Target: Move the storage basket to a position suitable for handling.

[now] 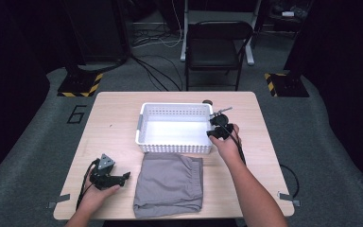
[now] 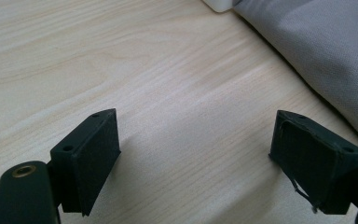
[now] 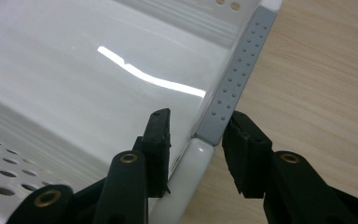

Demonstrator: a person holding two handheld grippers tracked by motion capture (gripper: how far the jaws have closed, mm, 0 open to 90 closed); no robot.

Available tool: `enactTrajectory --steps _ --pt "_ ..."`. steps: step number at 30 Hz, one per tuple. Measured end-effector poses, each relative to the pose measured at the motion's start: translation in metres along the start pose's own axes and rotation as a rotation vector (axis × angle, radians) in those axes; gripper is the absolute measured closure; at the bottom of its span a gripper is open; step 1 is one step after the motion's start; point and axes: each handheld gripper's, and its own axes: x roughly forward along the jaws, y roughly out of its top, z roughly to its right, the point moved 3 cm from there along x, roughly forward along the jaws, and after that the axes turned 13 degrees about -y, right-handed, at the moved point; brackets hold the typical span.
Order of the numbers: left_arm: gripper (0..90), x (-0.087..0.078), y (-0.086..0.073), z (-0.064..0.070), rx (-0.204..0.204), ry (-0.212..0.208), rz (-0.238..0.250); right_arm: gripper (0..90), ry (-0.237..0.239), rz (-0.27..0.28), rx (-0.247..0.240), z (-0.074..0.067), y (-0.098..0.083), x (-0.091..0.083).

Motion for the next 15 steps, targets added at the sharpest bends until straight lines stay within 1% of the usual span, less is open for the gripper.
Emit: enactTrajectory --steps 4,15 --pt "15.3 0.0000 0.0000 0.0000 0.000 0.000 0.000 62.2 0.004 0.004 -0.009 -0.0011 0.0019 0.0013" --pt "15.3 -0.0001 0.0000 0.0000 0.001 0.001 -0.001 61.9 0.008 0.011 -0.010 -0.0013 0.0025 0.0023"
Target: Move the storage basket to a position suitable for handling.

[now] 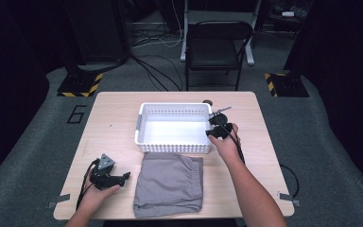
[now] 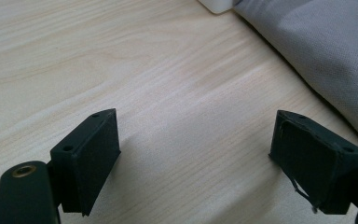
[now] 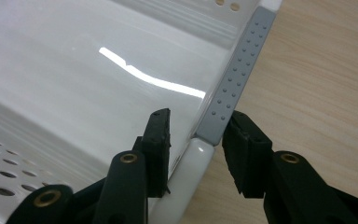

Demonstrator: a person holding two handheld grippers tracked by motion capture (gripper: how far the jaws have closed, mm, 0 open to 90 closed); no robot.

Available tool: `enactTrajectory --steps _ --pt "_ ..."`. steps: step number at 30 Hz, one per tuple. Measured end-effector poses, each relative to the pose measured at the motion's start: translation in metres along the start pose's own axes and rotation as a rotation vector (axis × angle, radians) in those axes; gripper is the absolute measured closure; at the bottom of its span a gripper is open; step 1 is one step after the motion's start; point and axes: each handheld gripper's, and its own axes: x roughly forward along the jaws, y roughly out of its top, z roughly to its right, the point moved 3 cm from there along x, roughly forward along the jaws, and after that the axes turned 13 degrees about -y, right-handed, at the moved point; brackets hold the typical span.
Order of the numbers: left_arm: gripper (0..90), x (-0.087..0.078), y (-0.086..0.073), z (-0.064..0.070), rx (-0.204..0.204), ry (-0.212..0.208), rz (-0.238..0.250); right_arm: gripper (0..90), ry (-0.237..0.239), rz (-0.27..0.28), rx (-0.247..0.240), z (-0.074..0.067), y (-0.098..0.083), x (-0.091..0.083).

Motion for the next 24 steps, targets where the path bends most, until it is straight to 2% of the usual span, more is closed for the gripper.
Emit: enactTrajectory --steps 9,11,12,14,15,20,23,24 --pt "15.3 0.000 0.000 0.000 0.000 -0.001 0.000 61.8 -0.003 0.005 -0.003 -0.001 0.002 0.002" --pt "15.3 0.000 0.000 0.000 -0.001 -0.001 0.001 58.5 -0.004 0.009 -0.005 -0.001 0.002 0.002" --pt "15.3 0.000 0.000 0.000 -0.001 -0.001 0.000 55.0 -0.006 0.024 0.013 -0.002 0.003 -0.001" --pt "15.3 0.000 0.000 0.000 -0.001 -0.001 0.001 53.8 -0.010 0.042 0.003 -0.001 0.004 -0.002" --pt "15.3 0.000 0.000 0.000 0.000 -0.001 0.001 49.4 -0.015 0.051 -0.004 -0.001 0.005 -0.006" --pt "15.4 0.000 0.000 0.000 0.000 -0.001 -0.001 46.3 -0.021 0.075 -0.004 0.001 0.006 -0.016" --pt "15.4 0.000 0.000 0.000 -0.003 0.001 0.001 45.7 -0.021 0.076 0.000 0.001 0.006 -0.025" --pt "15.5 0.000 0.000 0.000 -0.004 0.002 0.002 45.5 -0.017 0.097 -0.006 0.000 0.004 -0.033"
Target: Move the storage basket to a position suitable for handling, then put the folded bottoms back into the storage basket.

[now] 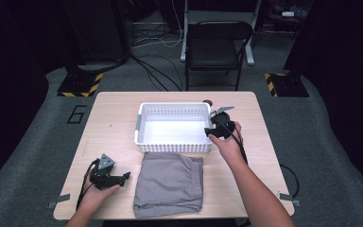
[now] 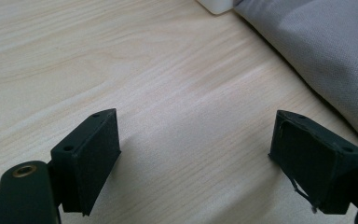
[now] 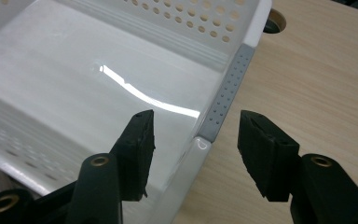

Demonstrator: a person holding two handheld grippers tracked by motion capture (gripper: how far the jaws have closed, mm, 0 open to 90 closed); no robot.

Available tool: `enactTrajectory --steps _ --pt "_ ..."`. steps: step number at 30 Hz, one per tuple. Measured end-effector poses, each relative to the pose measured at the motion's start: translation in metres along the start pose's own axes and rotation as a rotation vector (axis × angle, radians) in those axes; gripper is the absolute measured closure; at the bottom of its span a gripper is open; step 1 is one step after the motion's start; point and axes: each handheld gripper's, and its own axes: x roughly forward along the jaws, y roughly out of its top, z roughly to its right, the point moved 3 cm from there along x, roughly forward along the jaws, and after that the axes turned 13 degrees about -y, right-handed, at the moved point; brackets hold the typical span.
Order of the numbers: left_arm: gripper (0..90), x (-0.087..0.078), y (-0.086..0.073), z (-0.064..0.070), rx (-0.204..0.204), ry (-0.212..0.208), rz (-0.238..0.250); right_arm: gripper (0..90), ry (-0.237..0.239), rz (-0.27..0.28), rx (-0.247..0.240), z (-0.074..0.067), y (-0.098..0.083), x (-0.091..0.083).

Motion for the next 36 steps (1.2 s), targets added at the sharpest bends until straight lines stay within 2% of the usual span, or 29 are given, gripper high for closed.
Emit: enactTrajectory --steps 2,4,5,8,13,15,17,18,19,21,25,26,29,30,32,33,34,36 --pt "15.5 0.001 0.000 0.000 -0.001 0.005 0.008 45.4 -0.003 0.004 -0.003 0.000 0.000 -0.003" --pt "15.5 0.001 0.000 0.000 0.001 0.009 0.010 45.2 0.003 0.032 -0.011 0.000 0.000 -0.012" --pt "15.6 0.001 0.000 0.000 -0.001 0.010 0.012 45.1 0.013 0.043 -0.001 0.000 -0.001 -0.020" --pt "15.6 0.001 0.000 0.001 -0.001 0.007 0.016 45.3 0.032 0.062 -0.003 0.000 -0.002 -0.028" --pt "15.8 0.001 0.000 0.002 0.003 0.006 0.015 43.7 0.042 0.063 -0.025 -0.003 -0.010 -0.041" --pt "16.0 0.000 0.000 0.002 0.003 0.000 -0.001 43.5 0.052 0.073 -0.037 -0.003 -0.013 -0.045" --pt "20.0 0.001 0.001 0.002 0.005 0.002 0.011 43.7 0.054 0.082 -0.043 -0.005 -0.018 -0.051" --pt "20.0 0.000 0.001 0.002 -0.001 -0.004 0.005 43.7 0.054 0.082 -0.043 -0.005 -0.018 -0.051" --pt "22.1 0.001 0.001 0.002 -0.013 -0.003 0.029 43.7 0.057 0.086 -0.053 -0.005 -0.021 -0.055" --pt "22.7 -0.001 0.002 0.002 -0.021 -0.015 0.016 43.7 0.059 0.088 -0.046 -0.005 -0.022 -0.056" --pt "28.9 -0.002 0.004 0.004 -0.075 -0.036 0.037 43.9 0.068 0.095 -0.047 -0.005 -0.030 -0.064" --pt "31.3 -0.003 0.004 0.005 -0.085 -0.050 0.030 44.0 0.072 0.099 -0.051 -0.006 -0.034 -0.068" --pt "32.4 -0.002 0.006 0.010 -0.098 -0.069 0.024 44.9 0.070 0.110 -0.042 -0.006 -0.039 -0.073" --pt "34.3 -0.001 0.007 0.015 -0.122 -0.095 0.025 45.7 0.069 0.114 -0.051 -0.007 -0.045 -0.075" --pt "34.7 0.000 0.008 0.017 -0.131 -0.090 0.025 46.0 0.065 0.114 -0.059 -0.007 -0.048 -0.075" --pt "34.9 -0.001 0.009 0.019 -0.140 -0.105 0.015 46.1 0.062 0.118 -0.069 -0.008 -0.051 -0.075" --pt "34.9 -0.001 0.010 0.022 -0.145 -0.100 0.030 46.2 0.060 0.117 -0.071 -0.008 -0.055 -0.076" --pt "34.9 -0.003 0.013 0.028 -0.145 -0.120 0.040 46.7 0.068 0.120 -0.068 -0.010 -0.062 -0.076"
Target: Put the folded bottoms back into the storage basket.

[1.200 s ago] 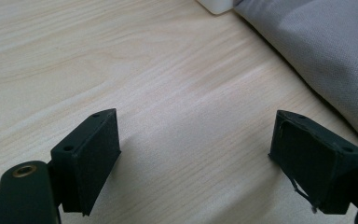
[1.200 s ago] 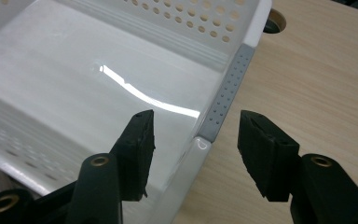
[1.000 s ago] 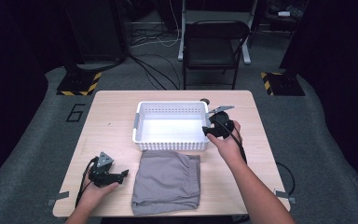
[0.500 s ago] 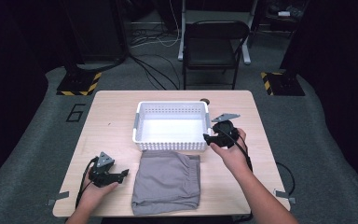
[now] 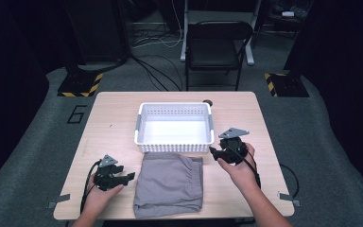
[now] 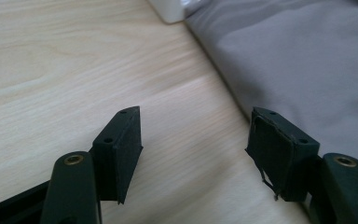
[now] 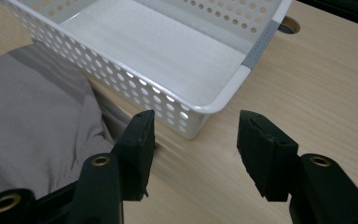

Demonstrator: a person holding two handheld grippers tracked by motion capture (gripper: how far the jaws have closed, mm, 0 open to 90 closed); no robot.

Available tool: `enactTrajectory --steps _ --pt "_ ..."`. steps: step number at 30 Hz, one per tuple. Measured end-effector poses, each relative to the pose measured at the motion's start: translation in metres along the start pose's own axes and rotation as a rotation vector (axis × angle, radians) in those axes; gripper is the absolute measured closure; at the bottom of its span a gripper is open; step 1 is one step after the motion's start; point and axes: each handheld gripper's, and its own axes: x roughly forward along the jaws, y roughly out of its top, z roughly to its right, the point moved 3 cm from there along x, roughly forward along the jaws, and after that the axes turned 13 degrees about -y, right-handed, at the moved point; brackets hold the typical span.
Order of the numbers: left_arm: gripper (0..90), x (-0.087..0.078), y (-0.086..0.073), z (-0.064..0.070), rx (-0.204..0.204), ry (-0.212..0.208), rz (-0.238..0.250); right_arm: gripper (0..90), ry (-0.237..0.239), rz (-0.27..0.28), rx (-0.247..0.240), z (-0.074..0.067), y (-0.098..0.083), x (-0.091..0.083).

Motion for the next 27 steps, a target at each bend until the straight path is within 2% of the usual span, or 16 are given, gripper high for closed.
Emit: enactTrajectory --steps 4,5,7,8,10,13,14,18,19,20,22,27 --pt "35.1 0.001 0.003 0.014 0.015 -0.022 0.001 47.1 0.013 -0.003 0.024 -0.004 -0.015 0.000" --pt "35.0 0.001 0.003 0.014 0.015 -0.022 0.001 47.1 0.013 -0.003 0.024 -0.004 -0.015 0.000" --pt "35.0 0.003 0.004 0.019 0.042 -0.019 0.007 47.1 0.023 -0.010 0.027 -0.006 -0.020 0.001" --pt "35.0 0.002 0.004 0.020 0.046 -0.020 -0.006 47.1 0.028 -0.012 0.029 -0.008 -0.023 0.002" --pt "35.0 0.003 0.004 0.022 0.049 -0.025 0.010 47.0 0.035 -0.016 0.035 -0.011 -0.026 0.005" --pt "34.8 0.003 0.004 0.023 0.048 -0.024 0.014 46.7 0.046 -0.020 0.049 -0.016 -0.031 0.011" --pt "34.8 0.003 0.004 0.023 0.049 -0.027 0.005 46.5 0.048 -0.034 0.039 -0.019 -0.035 0.016" --pt "34.7 0.004 0.004 0.025 0.053 -0.038 -0.010 46.3 0.039 -0.047 0.059 -0.024 -0.039 0.025" --pt "34.7 0.006 0.003 0.026 0.058 -0.036 0.000 46.3 0.037 -0.052 0.056 -0.025 -0.040 0.029" --pt "34.7 0.005 0.003 0.026 0.068 -0.043 -0.021 46.3 0.035 -0.062 0.067 -0.026 -0.041 0.032" --pt "34.7 0.008 0.003 0.029 0.073 -0.038 -0.006 46.1 0.033 -0.067 0.047 -0.027 -0.042 0.040" --pt "34.0 0.012 0.002 0.034 0.101 -0.053 -0.020 45.1 0.038 -0.096 0.054 -0.031 -0.047 0.054"
